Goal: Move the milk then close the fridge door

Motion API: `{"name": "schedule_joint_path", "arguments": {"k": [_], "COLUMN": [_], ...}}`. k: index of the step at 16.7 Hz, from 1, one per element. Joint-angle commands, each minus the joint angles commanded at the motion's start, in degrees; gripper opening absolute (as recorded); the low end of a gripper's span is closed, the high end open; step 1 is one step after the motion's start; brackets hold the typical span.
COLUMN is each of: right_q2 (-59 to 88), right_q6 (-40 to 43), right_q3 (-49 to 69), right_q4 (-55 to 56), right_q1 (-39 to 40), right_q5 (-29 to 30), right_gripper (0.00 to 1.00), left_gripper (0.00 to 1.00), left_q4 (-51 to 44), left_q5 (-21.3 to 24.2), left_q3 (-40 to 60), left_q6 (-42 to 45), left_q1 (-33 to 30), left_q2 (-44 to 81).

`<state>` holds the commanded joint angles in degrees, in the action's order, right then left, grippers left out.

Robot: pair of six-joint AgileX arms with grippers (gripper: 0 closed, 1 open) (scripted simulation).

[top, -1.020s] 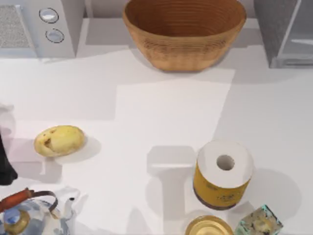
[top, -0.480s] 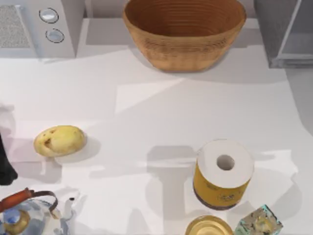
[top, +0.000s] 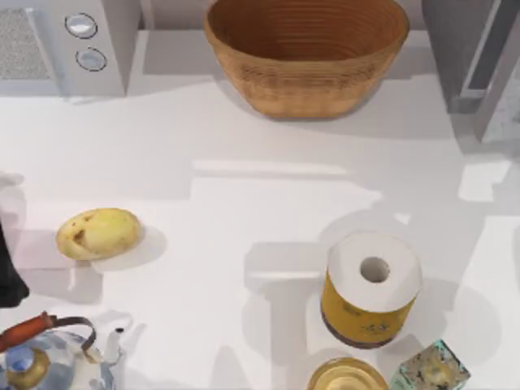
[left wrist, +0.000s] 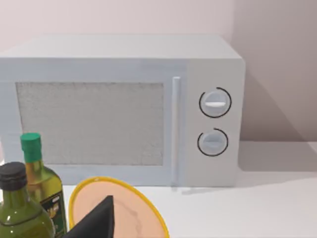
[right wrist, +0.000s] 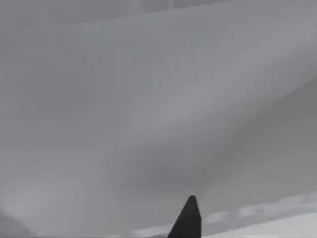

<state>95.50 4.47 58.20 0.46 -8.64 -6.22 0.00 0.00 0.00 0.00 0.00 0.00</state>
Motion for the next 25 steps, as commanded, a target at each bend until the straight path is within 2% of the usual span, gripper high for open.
{"name": "schedule_joint_path", "arguments": {"k": [4,11,25], "right_q2": [-2.6,-1.6,16.4], "right_q6": [-5.0,-5.0,-5.3], "right_q3": [-2.8,-2.3,21.0], "right_q4": [3.3,3.1,-1.3], "right_q1": [6.7,6.2,6.3], "right_q5": [5.3,5.7,6.1], "right_gripper": [1.00,1.00,1.00], "left_gripper": [1.00,1.00,1.00], "left_q4": [0.0,0.0,0.0], "left_q5": [0.0,0.0,0.0], "left_q3": [0.0,0.0,0.0], "left_q6": [0.0,0.0,0.0], "left_q1": [0.0,0.0,0.0], "left_q2": [0.0,0.0,0.0]}}
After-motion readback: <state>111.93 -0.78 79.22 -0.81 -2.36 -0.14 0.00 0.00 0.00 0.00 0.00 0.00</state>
